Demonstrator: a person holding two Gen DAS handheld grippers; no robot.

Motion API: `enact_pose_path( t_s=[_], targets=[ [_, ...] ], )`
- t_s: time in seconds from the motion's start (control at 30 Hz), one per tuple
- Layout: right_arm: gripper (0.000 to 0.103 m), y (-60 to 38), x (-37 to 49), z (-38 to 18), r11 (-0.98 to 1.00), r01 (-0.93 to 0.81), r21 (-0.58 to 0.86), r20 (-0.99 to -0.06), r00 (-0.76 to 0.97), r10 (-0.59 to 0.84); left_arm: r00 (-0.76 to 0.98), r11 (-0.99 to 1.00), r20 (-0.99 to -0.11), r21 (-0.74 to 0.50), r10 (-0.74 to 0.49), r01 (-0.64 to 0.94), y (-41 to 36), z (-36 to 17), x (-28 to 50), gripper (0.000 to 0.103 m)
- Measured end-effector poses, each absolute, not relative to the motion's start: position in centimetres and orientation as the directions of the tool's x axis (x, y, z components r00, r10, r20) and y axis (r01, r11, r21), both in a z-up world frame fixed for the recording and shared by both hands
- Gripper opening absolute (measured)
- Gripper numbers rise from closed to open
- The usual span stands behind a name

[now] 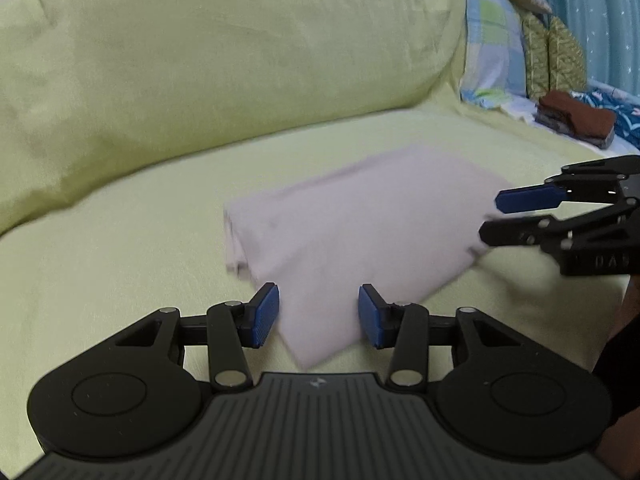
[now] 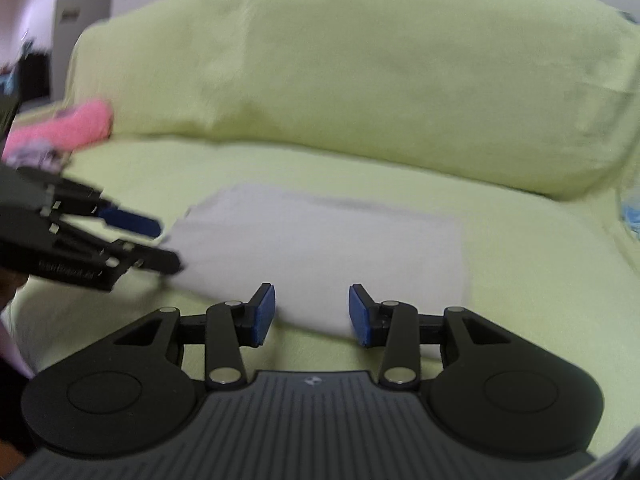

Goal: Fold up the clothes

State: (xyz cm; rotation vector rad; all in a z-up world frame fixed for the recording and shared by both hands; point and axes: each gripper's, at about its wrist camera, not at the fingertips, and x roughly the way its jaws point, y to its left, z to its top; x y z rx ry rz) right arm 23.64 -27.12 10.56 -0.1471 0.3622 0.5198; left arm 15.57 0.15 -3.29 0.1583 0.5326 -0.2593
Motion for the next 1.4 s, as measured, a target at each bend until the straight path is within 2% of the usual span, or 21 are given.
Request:
enact_pose_path(
  t_s=[0.13, 0.2, 0.3, 0.4, 0.57, 0.7, 0.93, 1.07, 1.2, 1.4],
  targets=[
    [0.036, -29.3, 25.4, 9.5, 0.892, -0.444, 0.083, -0.44, 0.787, 0.432, 0.817, 0.941, -0.528, 0.092, -0.23, 0.325, -1.5, -2.9, 16.5, 0.05],
    [0.036, -29.9, 25.3, 9.7, 0.891, -0.443, 0.1, -0.428, 0.789, 0.441, 0.819, 0.935, -0.518, 0.095, -0.247, 0.342, -2.4, -2.3, 17.2, 0.05],
    [0.037, -31.8, 24.7, 9.8, 0.906, -0.415, 0.085, -0.361, 0.834, 0.416, 0.812, 0.922, -0.509, 0.09, -0.284, 0.378, -4.1, -1.2, 18.8, 0.05],
    [0.038, -33.8, 25.1, 9.2, 0.923, -0.359, 0.141, -0.394, 0.835, 0.385, 0.806, 0.898, -0.508, 0.128, -0.304, 0.42, -6.3, -0.4, 20.4, 0.05],
    [0.038, -35.8, 25.3, 10.5, 0.936, -0.329, 0.126, -0.339, 0.872, 0.353, 0.757, 0.833, -0.529, 0.158, -0.383, 0.531, -10.2, -0.2, 22.9, 0.05],
    [0.04, -38.2, 26.0, 10.0, 0.948, -0.274, 0.162, -0.368, 0.875, 0.316, 0.717, 0.791, -0.544, 0.149, -0.436, 0.594, -12.4, -1.4, 23.5, 0.05],
    [0.043, -41.2, 27.4, 8.3, 0.918, -0.223, 0.327, -0.409, 0.843, 0.35, 0.693, 0.771, -0.581, 0.168, -0.426, 0.615, -13.7, -3.7, 24.4, 0.052],
    [0.045, -40.3, 27.6, 8.9, 0.914, -0.268, 0.304, -0.387, 0.842, 0.376, 0.716, 0.789, -0.549, 0.155, -0.431, 0.594, -13.4, -2.7, 24.8, 0.052],
    [0.047, -40.1, 27.9, 9.0, 0.913, -0.277, 0.3, -0.388, 0.839, 0.382, 0.694, 0.775, -0.588, 0.17, -0.415, 0.608, -14.3, -3.5, 25.9, 0.052],
    [0.047, -40.4, 27.7, 8.8, 0.914, -0.277, 0.297, -0.389, 0.839, 0.38, 0.722, 0.78, -0.574, 0.215, -0.386, 0.588, -14.1, -3.0, 27.0, 0.053]
  ],
)
